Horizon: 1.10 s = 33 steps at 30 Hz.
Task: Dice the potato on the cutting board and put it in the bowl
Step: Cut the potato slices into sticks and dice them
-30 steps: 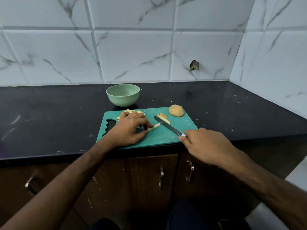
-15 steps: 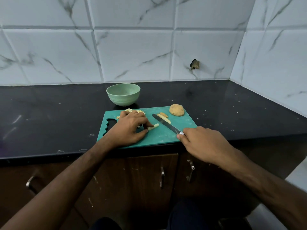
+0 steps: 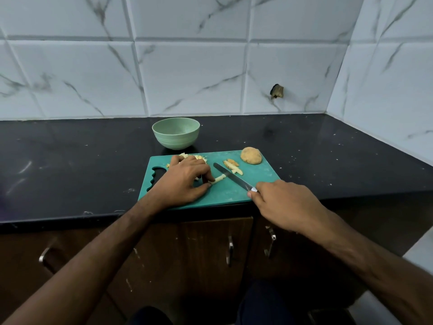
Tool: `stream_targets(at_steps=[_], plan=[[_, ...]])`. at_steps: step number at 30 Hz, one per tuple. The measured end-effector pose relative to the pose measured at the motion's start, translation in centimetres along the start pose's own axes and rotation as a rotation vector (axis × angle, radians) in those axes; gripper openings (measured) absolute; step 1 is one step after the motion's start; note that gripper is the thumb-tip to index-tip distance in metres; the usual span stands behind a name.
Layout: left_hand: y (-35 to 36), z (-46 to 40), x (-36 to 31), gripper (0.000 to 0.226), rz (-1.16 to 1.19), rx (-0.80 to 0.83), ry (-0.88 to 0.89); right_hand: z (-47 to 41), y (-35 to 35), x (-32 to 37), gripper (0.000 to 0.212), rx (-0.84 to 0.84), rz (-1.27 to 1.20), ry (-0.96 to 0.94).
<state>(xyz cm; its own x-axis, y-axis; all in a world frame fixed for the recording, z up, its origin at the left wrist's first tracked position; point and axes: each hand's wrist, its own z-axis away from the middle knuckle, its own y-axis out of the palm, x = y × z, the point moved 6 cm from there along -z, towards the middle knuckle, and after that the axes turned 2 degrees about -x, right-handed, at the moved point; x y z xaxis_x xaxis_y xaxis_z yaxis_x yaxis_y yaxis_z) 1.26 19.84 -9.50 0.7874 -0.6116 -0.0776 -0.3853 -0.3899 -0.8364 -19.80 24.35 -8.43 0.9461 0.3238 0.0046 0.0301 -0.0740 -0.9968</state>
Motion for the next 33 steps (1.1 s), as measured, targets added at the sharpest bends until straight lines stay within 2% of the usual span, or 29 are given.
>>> stream_targets(at_steps=[9, 16, 20, 24, 33], plan=[[0.0, 0.0, 0.1, 0.007, 0.03, -0.005, -0.023, 0.4, 1.5, 0.7, 0.033, -0.005, 0.008, -0.013], [-0.2, 0.1, 0.1, 0.012, 0.031, -0.011, -0.024, 0.3, -0.3, 0.3, 0.034, -0.021, 0.007, -0.005], [-0.1, 0.0, 0.3, 0.009, 0.042, -0.001, -0.03, 1.4, 0.9, 0.6, 0.038, -0.018, 0.026, -0.012], [-0.1, 0.0, 0.3, 0.012, 0.058, -0.003, -0.039, 0.7, 1.5, 1.1, 0.033, -0.013, 0.016, -0.011], [-0.1, 0.1, 0.5, 0.01, 0.061, -0.009, -0.054, 1.2, 0.0, 1.1, 0.033, 0.003, 0.022, -0.019]])
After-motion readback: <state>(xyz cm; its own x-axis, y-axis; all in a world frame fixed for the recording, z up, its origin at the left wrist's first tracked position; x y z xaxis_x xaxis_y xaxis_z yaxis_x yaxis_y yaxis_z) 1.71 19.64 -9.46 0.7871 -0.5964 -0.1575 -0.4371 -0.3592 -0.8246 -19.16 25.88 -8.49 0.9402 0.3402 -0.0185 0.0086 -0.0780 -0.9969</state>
